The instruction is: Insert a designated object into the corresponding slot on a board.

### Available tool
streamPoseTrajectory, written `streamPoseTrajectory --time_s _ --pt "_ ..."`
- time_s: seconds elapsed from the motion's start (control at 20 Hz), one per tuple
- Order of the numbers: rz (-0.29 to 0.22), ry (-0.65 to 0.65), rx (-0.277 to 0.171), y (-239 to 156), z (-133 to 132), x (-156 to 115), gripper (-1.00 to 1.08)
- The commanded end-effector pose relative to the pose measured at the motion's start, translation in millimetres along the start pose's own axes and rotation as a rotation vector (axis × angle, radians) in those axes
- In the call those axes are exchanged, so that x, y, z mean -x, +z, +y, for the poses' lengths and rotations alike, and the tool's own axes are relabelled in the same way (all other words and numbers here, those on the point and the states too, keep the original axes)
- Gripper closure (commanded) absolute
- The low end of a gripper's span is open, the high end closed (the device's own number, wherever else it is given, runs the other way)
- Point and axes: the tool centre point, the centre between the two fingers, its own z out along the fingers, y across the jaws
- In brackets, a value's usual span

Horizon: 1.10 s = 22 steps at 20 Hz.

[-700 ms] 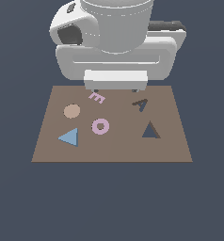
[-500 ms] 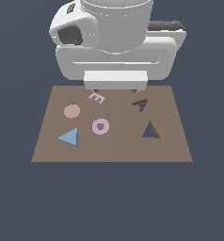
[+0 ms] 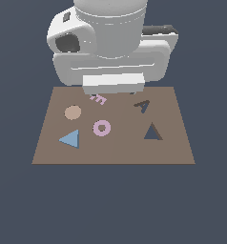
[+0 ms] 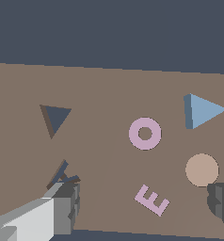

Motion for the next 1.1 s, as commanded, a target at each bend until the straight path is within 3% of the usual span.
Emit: streamPoseTrajectory --time_s 0.0,0.5,1.05 --pt "-0.001 -0.034 0.0 4 5 1 -0.92" --pt "-0.005 -0.246 -0.001 26 32 4 -0.92" --pt "-0.012 -0.592 -0.002 64 77 -5 -0.92"
